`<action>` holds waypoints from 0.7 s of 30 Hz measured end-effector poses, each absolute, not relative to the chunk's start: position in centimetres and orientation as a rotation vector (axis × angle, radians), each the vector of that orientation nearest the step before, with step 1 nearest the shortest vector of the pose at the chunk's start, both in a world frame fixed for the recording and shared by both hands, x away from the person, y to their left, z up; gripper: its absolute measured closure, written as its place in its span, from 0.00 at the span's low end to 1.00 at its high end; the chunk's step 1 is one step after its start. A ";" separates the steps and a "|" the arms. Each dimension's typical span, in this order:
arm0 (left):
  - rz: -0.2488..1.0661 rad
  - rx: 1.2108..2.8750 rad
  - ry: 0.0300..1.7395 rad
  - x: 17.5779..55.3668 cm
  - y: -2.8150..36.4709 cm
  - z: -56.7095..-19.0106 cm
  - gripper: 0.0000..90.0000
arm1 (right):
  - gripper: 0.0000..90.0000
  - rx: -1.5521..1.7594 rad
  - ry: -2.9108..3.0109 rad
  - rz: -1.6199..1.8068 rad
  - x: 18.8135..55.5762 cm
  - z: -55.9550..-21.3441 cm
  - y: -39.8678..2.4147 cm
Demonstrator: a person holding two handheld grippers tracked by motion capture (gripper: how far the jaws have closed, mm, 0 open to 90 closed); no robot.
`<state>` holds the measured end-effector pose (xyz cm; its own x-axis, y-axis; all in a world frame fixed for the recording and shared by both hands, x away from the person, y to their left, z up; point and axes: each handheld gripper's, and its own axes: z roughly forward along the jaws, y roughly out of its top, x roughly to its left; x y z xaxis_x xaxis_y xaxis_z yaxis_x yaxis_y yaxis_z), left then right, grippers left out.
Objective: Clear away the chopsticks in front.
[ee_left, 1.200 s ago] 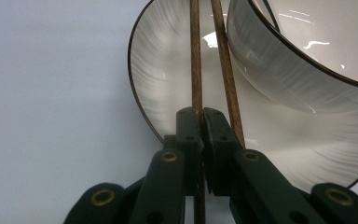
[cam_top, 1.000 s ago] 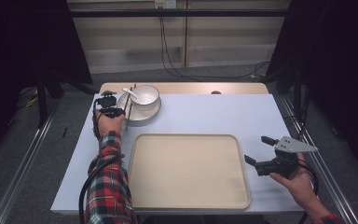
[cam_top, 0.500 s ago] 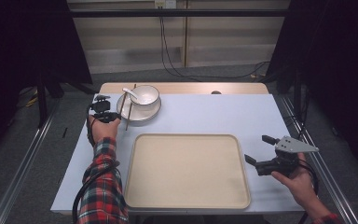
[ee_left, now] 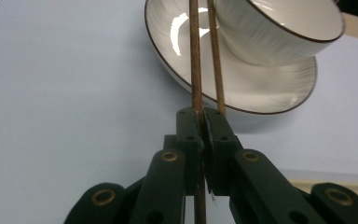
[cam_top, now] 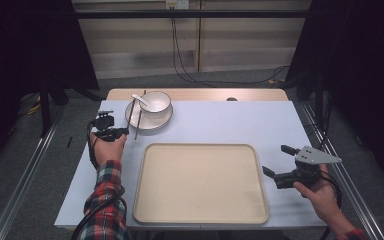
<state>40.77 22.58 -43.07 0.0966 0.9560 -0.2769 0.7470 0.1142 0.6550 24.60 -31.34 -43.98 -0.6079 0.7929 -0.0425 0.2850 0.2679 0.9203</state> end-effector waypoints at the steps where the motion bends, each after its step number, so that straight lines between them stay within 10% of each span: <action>1: 0.385 1.662 1.693 40.4 22.4 -43.1 0.96 | 0.01 0.962 2.039 1.315 24.6 -44.0 -31.3; 21: 0.367 1.661 1.651 34.6 21.2 -42.8 0.95 | 0.01 0.952 2.054 1.303 24.7 -44.0 -31.3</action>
